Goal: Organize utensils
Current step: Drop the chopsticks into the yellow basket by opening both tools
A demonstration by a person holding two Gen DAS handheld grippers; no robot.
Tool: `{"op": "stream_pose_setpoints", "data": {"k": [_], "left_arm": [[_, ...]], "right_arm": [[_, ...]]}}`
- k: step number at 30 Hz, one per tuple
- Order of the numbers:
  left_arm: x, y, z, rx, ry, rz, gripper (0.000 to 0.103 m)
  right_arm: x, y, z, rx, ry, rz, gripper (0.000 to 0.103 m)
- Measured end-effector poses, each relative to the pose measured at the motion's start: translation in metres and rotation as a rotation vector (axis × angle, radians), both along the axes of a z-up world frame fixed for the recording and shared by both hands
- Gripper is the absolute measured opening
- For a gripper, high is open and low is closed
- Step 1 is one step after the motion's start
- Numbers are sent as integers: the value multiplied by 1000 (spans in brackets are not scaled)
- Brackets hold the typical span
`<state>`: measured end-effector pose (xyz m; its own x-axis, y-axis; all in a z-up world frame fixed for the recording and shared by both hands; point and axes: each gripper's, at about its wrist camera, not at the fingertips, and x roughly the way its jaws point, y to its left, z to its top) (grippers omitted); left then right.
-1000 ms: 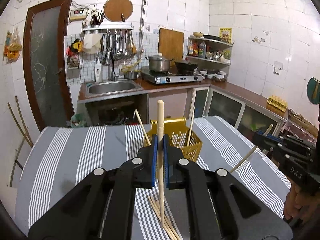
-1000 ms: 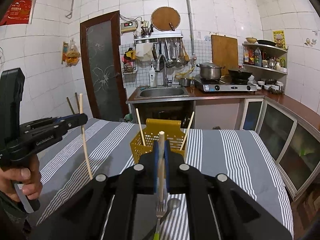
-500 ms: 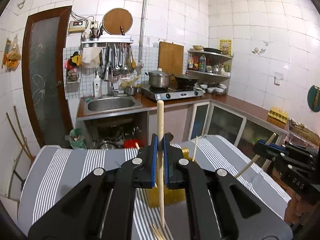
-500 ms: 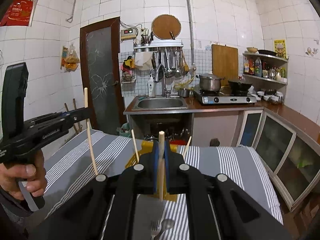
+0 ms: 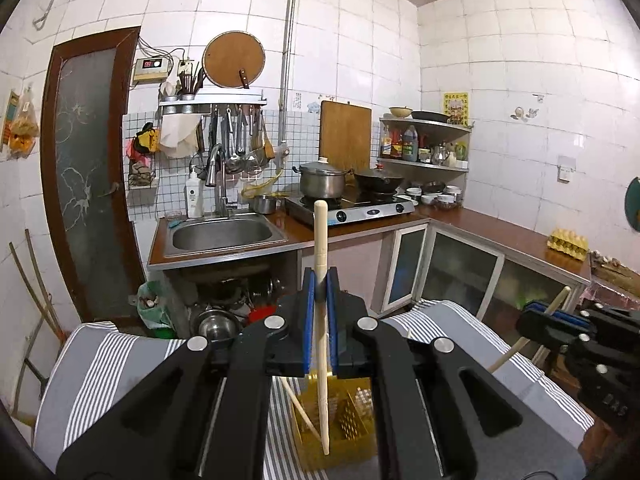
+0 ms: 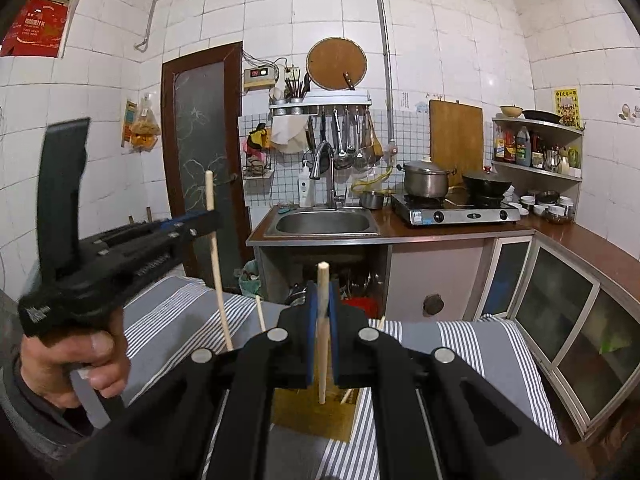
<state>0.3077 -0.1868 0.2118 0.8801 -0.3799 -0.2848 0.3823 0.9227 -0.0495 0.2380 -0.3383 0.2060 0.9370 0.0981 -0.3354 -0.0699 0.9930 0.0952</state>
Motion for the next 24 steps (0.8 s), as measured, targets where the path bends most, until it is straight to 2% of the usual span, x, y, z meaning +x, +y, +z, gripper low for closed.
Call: {"op": "stream_pose_setpoints", "data": {"k": [13, 17, 18, 19, 20, 24], "left_arm": [[48, -16, -39, 8, 59, 18, 5], [62, -20, -57, 32, 109, 25, 5], [67, -19, -64, 38, 126, 40, 13], [69, -17, -68, 34, 140, 45, 19], [71, -12, -71, 30, 152, 54, 19], [64, 6, -70, 20, 157, 86, 20]], "right_arm": [[48, -9, -17, 26, 32, -2, 6], [69, -13, -34, 70, 110, 30, 8], [75, -14, -37, 70, 127, 20, 17], [77, -16, -40, 66, 130, -9, 33], [77, -20, -41, 66, 116, -42, 37], [64, -32, -36, 79, 66, -104, 37]]}}
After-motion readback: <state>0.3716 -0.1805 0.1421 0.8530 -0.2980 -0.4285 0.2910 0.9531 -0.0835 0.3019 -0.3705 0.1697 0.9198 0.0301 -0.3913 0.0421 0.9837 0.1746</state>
